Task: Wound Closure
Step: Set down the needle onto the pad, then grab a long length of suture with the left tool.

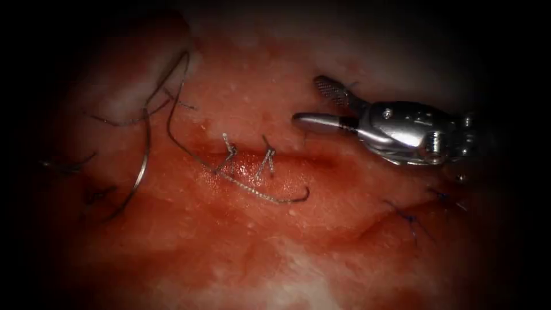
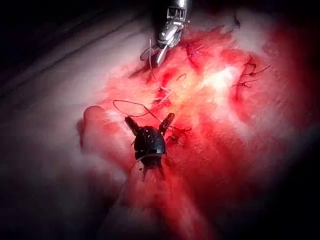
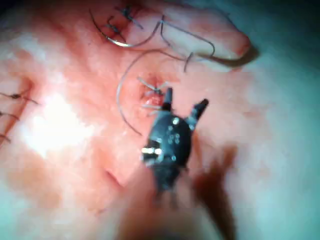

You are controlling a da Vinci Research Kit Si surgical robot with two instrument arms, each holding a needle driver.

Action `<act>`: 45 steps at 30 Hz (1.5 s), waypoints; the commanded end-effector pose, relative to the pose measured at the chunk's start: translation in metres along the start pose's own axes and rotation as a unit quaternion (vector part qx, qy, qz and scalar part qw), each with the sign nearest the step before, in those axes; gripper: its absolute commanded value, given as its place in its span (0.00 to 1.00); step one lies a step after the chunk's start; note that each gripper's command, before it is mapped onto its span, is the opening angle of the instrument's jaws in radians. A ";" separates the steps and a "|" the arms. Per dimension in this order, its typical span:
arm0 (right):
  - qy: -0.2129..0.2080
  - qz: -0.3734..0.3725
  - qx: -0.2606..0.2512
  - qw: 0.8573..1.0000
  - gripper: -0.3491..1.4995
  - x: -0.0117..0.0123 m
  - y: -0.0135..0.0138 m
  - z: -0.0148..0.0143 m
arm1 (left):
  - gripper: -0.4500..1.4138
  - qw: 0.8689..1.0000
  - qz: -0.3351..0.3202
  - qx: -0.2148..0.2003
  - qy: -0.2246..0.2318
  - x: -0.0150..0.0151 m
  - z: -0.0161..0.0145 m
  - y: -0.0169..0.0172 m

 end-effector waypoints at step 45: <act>-0.012 -0.005 0.000 1.000 0.90 -0.0020 -0.0014 0.0008 | 0.50 0.893 0.432 -0.063 -0.108 -0.0025 0.0179 -0.0049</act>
